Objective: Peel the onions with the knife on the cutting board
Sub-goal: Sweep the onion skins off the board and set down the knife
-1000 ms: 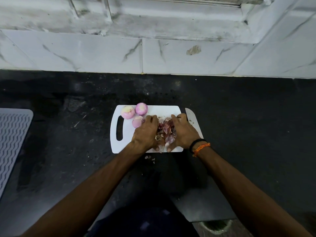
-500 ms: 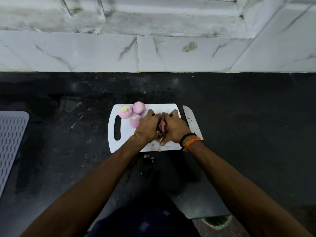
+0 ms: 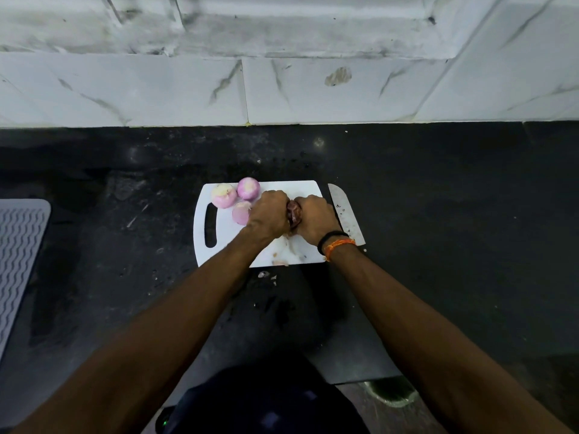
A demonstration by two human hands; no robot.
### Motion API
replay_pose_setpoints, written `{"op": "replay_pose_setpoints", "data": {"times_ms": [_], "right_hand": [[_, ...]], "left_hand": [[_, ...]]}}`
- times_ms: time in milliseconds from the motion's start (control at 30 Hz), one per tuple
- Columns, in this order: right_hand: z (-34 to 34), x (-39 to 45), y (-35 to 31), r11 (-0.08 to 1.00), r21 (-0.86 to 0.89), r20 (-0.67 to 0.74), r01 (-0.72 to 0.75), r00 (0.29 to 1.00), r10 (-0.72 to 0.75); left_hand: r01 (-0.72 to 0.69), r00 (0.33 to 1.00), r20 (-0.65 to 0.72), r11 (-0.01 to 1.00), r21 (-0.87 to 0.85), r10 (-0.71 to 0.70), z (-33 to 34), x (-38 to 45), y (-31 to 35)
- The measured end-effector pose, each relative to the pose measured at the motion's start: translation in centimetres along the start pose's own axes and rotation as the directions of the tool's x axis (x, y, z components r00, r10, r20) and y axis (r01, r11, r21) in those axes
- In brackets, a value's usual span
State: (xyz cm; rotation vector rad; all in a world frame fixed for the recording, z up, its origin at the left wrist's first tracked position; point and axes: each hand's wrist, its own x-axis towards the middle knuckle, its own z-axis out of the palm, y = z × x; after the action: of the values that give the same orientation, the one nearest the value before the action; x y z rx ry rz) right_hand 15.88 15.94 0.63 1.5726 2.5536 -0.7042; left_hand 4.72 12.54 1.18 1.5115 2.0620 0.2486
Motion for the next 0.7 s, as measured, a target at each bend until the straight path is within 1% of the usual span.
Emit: {"op": "replay_pose_setpoints", "data": {"times_ms": [100, 200, 300, 400, 467, 567, 700], "right_hand": [[-0.2, -0.1, 0.3, 0.999, 0.045, 0.015, -0.031, 0.999, 0.030], [-0.7, -0.5, 0.7, 0.996, 0.083, 0.031, -0.042, 0.999, 0.040], [-1.0, -0.9, 1.3, 0.990, 0.128, 0.033, -0.056, 0.998, 0.052], [-1.1, -1.6, 1.6, 0.987, 0.145, 0.051, -0.069, 0.997, 0.062], [-1.3, -2.0, 1.7, 0.983, 0.165, 0.050, -0.078, 0.996, 0.071], [-2.2, -3.0, 2.1, 0.976, 0.203, 0.006, -0.083, 0.996, 0.084], [-4.4, -5.5, 2.9, 0.969, 0.228, -0.033, -0.093, 0.994, 0.103]], "left_hand": [[0.031, 0.999, 0.026, 0.999, 0.045, -0.033, -0.4, -0.2, 0.8], [0.060, 0.998, 0.010, 0.994, 0.096, -0.061, -1.0, -0.8, 1.6], [0.041, 0.999, 0.011, 0.992, 0.121, -0.043, -1.2, -1.0, 2.2], [0.062, 0.998, 0.002, 0.996, 0.058, -0.062, -1.4, -1.6, 2.9], [0.034, 0.999, 0.022, 0.995, 0.090, -0.036, -1.4, -1.7, 3.3], [-0.004, 0.999, 0.045, 0.988, 0.155, -0.003, -1.6, -2.1, 4.6], [-0.111, 0.993, 0.054, 0.975, 0.190, 0.103, -2.1, -2.8, 6.8]]}}
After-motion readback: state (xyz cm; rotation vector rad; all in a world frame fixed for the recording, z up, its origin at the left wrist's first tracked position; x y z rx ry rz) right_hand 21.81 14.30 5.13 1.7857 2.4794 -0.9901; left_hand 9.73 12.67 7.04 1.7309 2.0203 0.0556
